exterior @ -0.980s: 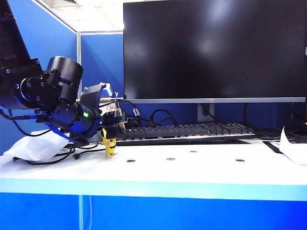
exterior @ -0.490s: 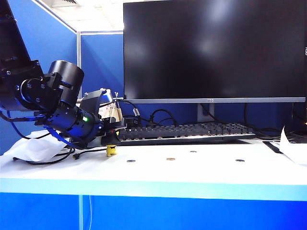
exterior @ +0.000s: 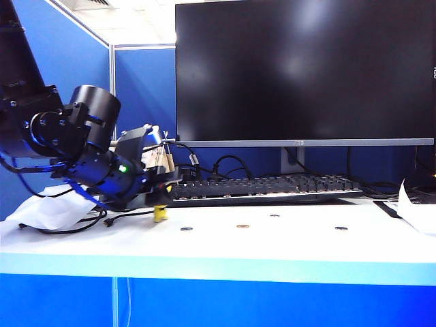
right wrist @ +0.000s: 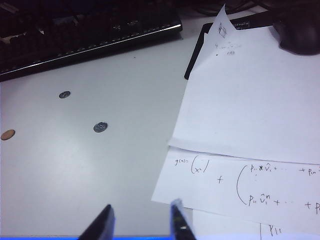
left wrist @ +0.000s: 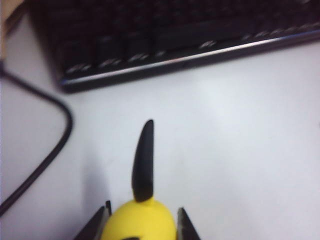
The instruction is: Pick up the doll and place it on the similarly colored coin.
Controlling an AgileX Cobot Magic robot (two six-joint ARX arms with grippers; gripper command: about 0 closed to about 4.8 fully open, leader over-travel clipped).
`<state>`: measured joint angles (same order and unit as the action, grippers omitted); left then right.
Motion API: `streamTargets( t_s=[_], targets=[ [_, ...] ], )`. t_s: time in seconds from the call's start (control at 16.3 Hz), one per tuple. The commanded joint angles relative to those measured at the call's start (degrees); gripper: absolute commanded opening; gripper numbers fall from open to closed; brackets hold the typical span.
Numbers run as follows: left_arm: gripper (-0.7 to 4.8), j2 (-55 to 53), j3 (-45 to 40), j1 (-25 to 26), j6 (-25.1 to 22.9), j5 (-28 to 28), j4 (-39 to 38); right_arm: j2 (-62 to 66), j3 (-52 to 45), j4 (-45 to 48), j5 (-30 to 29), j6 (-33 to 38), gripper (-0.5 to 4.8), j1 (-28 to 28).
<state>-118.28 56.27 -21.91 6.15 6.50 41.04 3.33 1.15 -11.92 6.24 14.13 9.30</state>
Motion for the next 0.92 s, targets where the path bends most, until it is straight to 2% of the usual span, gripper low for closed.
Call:
streamTargets(
  t_s=[0.06,0.31,0.43,0.55,0.92],
  targets=[
    [0.17,1.55,0.17,-1.44,0.28,0.37,1.40,-0.07,0.11,-0.72,0.11,0.22,1.48,0.09],
    [0.14,4.42,0.20,-4.85,0.35,0.22,1.92,-0.07,0.11,-0.70,0.11,0.22,1.48,0.09],
    [-0.06,4.50,0.20,-6.93,0.33,0.15,1.95,-0.07,0.11,-0.70,0.11,0.22,1.48,0.09],
    [-0.05,4.48,0.35,-10.71,0.31,-0.50,3.61,-0.07,0.11,-0.70,0.11,0.22,1.48,0.09],
    [-0.05,4.13,7.13,-16.59,0.46,-3.28,0.35,-0.07,0.11,-0.70,0.11,0.22,1.48,0.09]
  ],
)
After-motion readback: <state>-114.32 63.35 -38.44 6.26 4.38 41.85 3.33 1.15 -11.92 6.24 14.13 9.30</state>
